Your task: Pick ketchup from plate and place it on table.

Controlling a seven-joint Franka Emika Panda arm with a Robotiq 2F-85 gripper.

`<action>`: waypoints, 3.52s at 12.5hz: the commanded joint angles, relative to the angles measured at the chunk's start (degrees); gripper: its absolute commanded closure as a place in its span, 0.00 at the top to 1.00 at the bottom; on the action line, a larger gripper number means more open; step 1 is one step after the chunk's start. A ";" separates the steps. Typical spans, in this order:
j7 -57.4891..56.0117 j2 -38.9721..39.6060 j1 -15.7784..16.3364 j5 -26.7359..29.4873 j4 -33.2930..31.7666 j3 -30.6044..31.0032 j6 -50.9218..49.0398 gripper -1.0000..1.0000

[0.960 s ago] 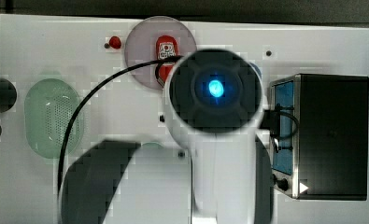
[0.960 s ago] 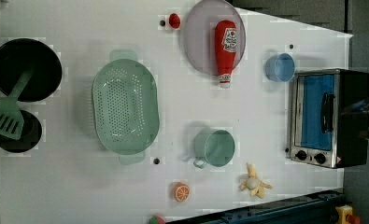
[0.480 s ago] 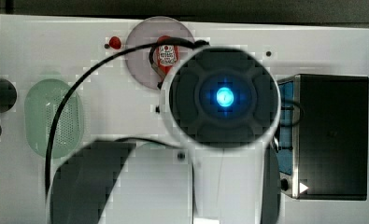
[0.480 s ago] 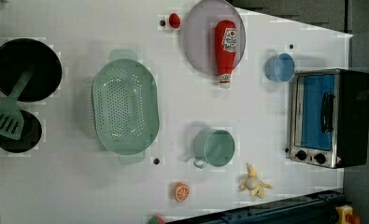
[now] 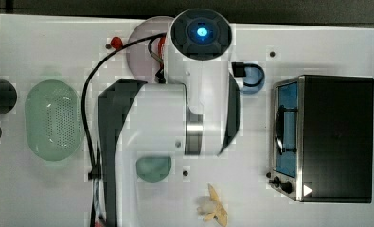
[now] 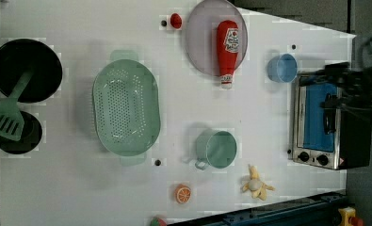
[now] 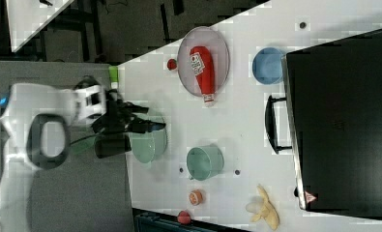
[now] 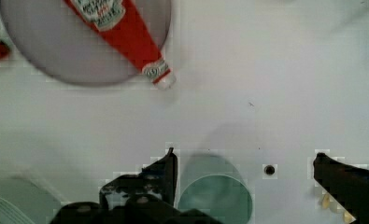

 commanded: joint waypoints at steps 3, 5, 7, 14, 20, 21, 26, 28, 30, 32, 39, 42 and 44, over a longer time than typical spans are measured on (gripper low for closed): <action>-16.20 5.67 0.84 -0.34 1.06 1.54 7.37 1.00; -21.18 9.47 1.23 -0.38 1.15 1.54 11.62 1.00; -23.89 13.14 1.37 -0.51 1.36 1.54 16.21 1.00; -25.09 26.47 3.04 -6.10 10.48 1.46 21.73 1.00; -25.21 34.14 3.72 -7.94 12.47 1.41 32.74 1.00; -25.21 34.69 3.79 -7.98 12.39 1.26 33.67 1.00; -25.19 37.88 3.93 -8.00 12.41 1.02 37.97 1.00; -25.19 38.47 3.99 -8.00 12.40 1.00 38.74 0.96; -25.19 38.74 4.00 -8.00 12.42 0.93 38.84 0.71; -25.20 38.68 4.02 -8.00 12.95 1.11 38.89 0.58; -19.53 30.67 3.17 -7.73 15.43 1.18 31.27 0.58; -19.09 23.13 1.61 -6.82 15.39 1.16 24.79 0.58; -19.10 18.82 0.38 -3.99 15.31 1.15 19.84 0.58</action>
